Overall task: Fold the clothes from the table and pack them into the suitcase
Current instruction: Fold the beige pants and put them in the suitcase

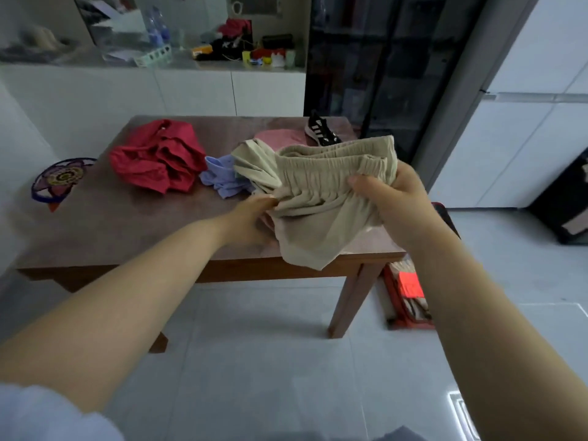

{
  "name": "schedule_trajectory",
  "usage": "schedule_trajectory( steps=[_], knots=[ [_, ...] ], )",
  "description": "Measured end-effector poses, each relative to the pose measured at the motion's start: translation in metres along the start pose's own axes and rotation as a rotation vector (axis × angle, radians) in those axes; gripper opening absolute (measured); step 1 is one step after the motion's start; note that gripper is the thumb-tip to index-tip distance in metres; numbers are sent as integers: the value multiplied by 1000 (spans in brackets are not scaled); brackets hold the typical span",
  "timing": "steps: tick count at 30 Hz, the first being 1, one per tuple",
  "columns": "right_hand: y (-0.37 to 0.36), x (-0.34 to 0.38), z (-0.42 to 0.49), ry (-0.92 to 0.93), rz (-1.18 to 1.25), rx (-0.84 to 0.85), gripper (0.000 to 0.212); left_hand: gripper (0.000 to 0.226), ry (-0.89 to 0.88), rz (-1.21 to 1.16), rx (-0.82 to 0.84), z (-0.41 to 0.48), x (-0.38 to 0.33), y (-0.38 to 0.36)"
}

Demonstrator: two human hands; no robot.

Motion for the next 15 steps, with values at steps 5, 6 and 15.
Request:
schedule_trajectory(
  steps=[5,6,15],
  knots=[
    [56,25,-12,46,125,-96,26,103,-54,-46,-175,44,2,-28],
    [65,29,-14,48,133,-107,28,104,-25,-3,-227,52,-1,-30],
    [99,31,-18,30,5,-140,23,92,-38,104,-48,38,-40,-77]
  ],
)
Point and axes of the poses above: each hand's wrist, its own z-axis towards the middle knuckle, its own y-axis out of the back of the hand, x = y × z, the point moved 8 cm from there along z, towards the middle knuckle
